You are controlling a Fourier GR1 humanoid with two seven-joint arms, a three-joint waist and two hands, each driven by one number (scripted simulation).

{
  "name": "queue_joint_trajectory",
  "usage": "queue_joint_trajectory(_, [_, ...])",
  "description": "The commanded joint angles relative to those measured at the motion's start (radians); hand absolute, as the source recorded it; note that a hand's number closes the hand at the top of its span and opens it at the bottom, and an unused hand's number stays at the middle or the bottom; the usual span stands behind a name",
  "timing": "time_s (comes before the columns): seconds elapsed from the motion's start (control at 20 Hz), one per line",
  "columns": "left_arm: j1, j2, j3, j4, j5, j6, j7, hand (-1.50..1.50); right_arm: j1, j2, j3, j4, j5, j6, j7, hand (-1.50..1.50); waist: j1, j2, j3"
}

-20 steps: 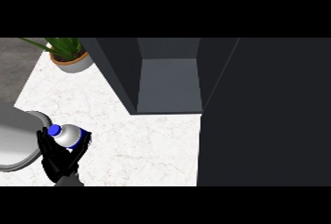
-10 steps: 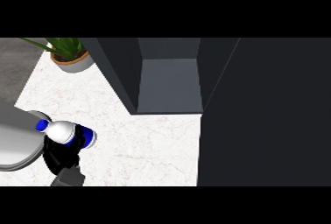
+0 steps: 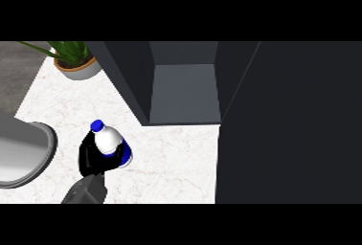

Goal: Pick up the bottled water, place it into the cabinet and close the cabinet

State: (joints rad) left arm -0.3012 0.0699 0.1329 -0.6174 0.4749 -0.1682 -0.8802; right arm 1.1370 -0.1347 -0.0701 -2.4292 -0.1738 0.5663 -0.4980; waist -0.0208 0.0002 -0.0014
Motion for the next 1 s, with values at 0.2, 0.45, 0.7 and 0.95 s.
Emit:
queue_joint_trajectory(0.2, [0.075,-0.047,-0.126,-0.186,-0.060,-0.026,0.066,1.50,0.084,0.006,-0.031,-0.172,-0.108,0.004,0.055,-1.50,0.017,-0.006,0.001])
queue_joint_trajectory(0.45, [0.049,-0.045,-0.178,-0.371,-0.066,0.034,0.224,1.50,0.049,0.010,-0.037,-0.159,-0.100,-0.011,0.077,-1.50,0.019,-0.005,0.002])
queue_joint_trajectory(0.7, [0.113,-0.069,-0.327,-0.626,-0.046,0.176,0.320,1.50,-0.041,0.029,-0.013,-0.059,-0.058,-0.024,0.062,-1.50,0.024,-0.005,0.002])
queue_joint_trajectory(0.95, [0.118,-0.070,-0.520,-0.821,-0.061,0.353,0.444,1.50,-0.010,0.015,0.001,-0.153,-0.068,-0.025,0.105,-1.50,0.018,-0.007,0.001])
